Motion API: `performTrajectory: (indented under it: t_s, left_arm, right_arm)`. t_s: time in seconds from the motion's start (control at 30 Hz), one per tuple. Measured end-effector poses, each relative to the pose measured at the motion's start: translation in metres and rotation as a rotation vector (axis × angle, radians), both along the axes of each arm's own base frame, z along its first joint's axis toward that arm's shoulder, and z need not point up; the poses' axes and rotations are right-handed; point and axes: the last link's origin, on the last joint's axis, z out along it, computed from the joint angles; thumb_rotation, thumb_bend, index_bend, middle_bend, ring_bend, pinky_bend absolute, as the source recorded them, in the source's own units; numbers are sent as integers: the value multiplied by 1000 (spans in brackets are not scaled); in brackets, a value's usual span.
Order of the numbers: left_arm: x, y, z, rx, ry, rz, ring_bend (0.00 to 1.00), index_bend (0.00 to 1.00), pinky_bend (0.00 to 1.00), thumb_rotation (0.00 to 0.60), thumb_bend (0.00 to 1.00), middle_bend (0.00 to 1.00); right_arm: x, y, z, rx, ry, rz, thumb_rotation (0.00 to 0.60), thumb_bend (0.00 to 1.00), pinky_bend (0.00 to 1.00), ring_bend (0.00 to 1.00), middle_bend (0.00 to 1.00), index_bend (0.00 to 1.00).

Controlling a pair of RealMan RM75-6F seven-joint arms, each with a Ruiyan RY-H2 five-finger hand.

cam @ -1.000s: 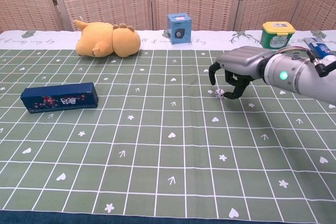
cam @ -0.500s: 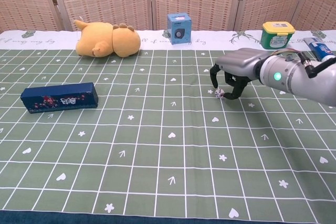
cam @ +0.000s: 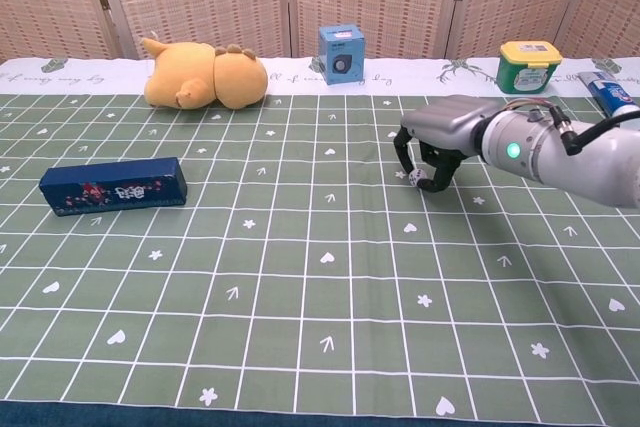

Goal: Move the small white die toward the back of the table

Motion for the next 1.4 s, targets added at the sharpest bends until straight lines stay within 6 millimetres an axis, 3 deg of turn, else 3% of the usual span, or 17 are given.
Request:
performTrajectory:
  t_s: [0.33,0.6,0.67,0.77,0.83,1.0,1.1,1.4]
  left_arm:
    - [-3,-3,1,4,-4,8,103,145,163,600,236,161]
    - [-1,-3,0,5,-10,-1,103,145,163,600,236,161]
    - [0,-3,1,5,-11,-6,103,145,163,600,236,161]
    - [0,-3,2,11,-10,-7,103,143,163,600,236,161]
    - [0,-4,3,16,-13,-8,103,143,163,600,236,161]
    - [0,-4,2,15,-18,-6,103,142,163,600,236,162]
    - [0,-4,1,11,-18,-9,103,141,163,600,236,161]
    - [1,0,1,-1,-12,-7,103,140,163,600,236,161]
  right_arm:
    - [1,0,5,-13,-3,15,600,303,1000,1000,910,559]
    - [15,5,31,-83,-118,54,600,327,1000,1000,914,561]
    - [20,5,39,-119,-182,74,600,321,1000,1000,914,465]
    - [27,6,54,-182,-302,106,600,292,1000,1000,909,118]
    - [29,8,65,-221,-379,128,600,291,1000,1000,905,4]
    - [29,13,97,-362,-571,204,600,298,1000,1000,904,0]
    - [18,18,114,-431,-619,216,600,299,1000,1000,904,0]
    - [-12,32,151,-452,-439,168,600,299,1000,1000,860,0]
